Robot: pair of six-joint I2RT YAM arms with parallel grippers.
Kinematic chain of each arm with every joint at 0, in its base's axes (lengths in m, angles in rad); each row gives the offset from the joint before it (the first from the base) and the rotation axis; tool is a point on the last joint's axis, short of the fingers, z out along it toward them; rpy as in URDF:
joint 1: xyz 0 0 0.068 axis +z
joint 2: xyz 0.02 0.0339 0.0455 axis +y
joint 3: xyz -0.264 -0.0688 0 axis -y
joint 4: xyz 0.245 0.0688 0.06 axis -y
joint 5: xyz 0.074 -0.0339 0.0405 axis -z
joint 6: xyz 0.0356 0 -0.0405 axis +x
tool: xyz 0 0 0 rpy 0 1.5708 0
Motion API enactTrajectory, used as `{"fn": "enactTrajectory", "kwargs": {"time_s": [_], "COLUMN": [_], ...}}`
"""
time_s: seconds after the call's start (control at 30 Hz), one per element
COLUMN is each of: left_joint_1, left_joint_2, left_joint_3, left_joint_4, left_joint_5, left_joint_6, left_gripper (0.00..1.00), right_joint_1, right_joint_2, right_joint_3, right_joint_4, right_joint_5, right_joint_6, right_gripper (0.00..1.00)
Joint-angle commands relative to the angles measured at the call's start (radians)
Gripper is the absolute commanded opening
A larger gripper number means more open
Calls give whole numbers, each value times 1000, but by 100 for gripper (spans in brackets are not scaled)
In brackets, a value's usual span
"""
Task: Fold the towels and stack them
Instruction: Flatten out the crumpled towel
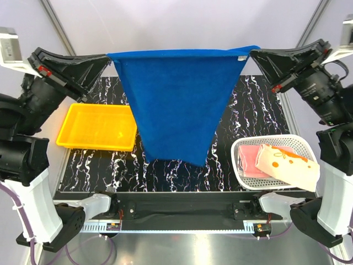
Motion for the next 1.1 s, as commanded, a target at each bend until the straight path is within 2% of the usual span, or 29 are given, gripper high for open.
{"fn": "enactTrajectory", "kwargs": {"time_s": [0.0, 0.2, 0.4, 0.6, 0.67, 0.77, 0.83, 0.93, 1.07], "left_joint_1": [15, 13, 15, 16, 20, 30, 41, 55, 59], "left_joint_2": [53, 126, 240, 516, 670, 823, 952, 1047, 1099], "left_joint_3": [53, -12, -133, -115, -8, 163, 256, 268, 212], "left_joint_4": [42, 79, 142, 208, 187, 162, 162, 203, 269], "left_joint_5": [-59, -88, -140, -179, -189, -197, -196, -186, -188], "left_joint_6": [-29, -20, 20, 63, 78, 75, 61, 35, 34], "left_gripper": [0, 0, 0, 0, 0, 0, 0, 0, 0], "right_joint_1": [-12, -14, -16, -48, -86, -120, -129, -154, -178], "right_joint_2": [32, 106, 227, 463, 592, 778, 912, 1067, 1142], "right_joint_3": [84, 61, -105, -131, -76, 65, 200, 370, 391], "right_joint_4": [-29, -2, 95, 198, 210, 198, 166, 115, 148], "right_joint_5": [81, 136, 214, 262, 227, 203, 200, 188, 165], "right_joint_6": [-22, -58, -114, -149, -119, -97, -98, -85, -59], "right_gripper": [0, 0, 0, 0, 0, 0, 0, 0, 0]}}
